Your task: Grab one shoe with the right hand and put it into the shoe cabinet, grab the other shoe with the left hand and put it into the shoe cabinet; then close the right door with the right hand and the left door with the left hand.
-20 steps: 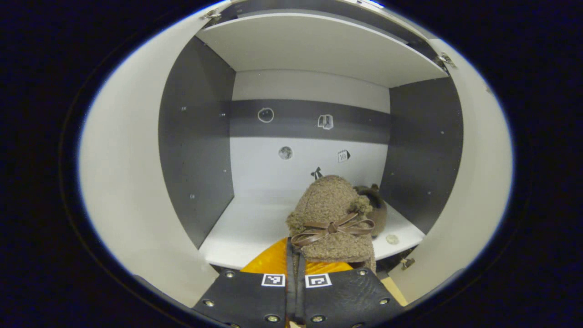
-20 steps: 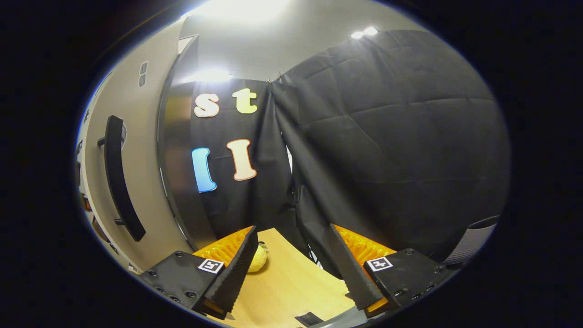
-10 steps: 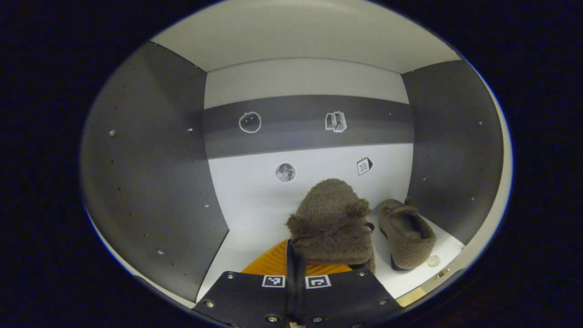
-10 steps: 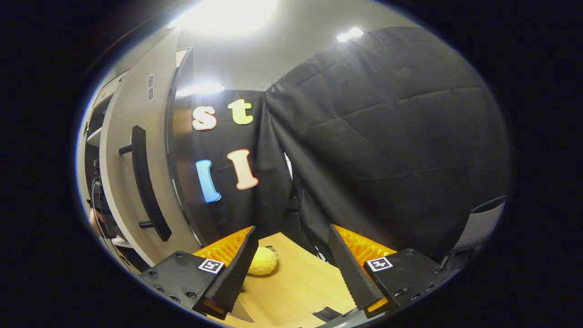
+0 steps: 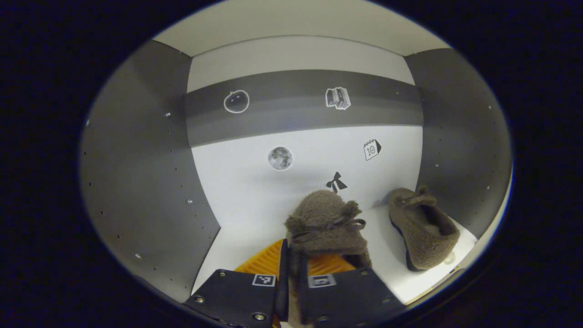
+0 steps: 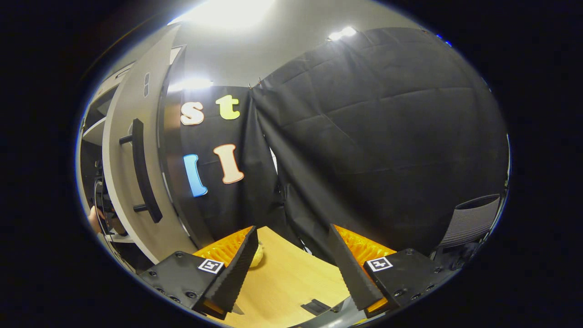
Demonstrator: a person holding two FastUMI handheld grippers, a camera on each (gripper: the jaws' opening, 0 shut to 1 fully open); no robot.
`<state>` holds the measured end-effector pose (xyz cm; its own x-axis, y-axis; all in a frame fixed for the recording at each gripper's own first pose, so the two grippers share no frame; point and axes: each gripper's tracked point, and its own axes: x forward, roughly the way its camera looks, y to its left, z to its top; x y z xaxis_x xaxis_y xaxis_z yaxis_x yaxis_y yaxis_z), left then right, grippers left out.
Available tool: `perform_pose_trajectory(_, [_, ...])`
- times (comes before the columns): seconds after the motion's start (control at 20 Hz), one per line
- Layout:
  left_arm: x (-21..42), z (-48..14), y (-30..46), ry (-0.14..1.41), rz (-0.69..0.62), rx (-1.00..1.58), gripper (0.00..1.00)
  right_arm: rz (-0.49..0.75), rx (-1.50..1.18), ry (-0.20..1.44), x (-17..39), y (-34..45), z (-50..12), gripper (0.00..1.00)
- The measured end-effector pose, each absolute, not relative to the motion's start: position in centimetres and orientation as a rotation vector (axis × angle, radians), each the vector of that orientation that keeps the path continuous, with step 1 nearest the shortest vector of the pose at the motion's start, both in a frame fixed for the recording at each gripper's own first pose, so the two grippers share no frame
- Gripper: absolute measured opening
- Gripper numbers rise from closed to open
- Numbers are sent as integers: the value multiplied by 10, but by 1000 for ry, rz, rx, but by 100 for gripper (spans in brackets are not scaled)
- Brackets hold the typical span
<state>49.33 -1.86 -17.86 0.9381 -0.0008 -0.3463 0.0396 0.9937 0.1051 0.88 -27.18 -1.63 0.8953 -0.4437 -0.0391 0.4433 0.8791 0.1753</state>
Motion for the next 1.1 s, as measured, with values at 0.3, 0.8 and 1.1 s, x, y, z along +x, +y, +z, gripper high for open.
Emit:
perform_pose_trajectory(0.3, [454, -159, -23, 312, -32, 179, 94, -424, 147, -2, 17, -265, -8, 98])
perform_pose_trajectory(0.8, [329, -110, -49, 52, -41, 35, 94, -293, 74, -47, 50, -250, 46, 98])
perform_pose_trajectory(1.1, [255, -110, -44, 31, 7, 25, 94, -204, 43, -31, 56, -236, 69, 98])
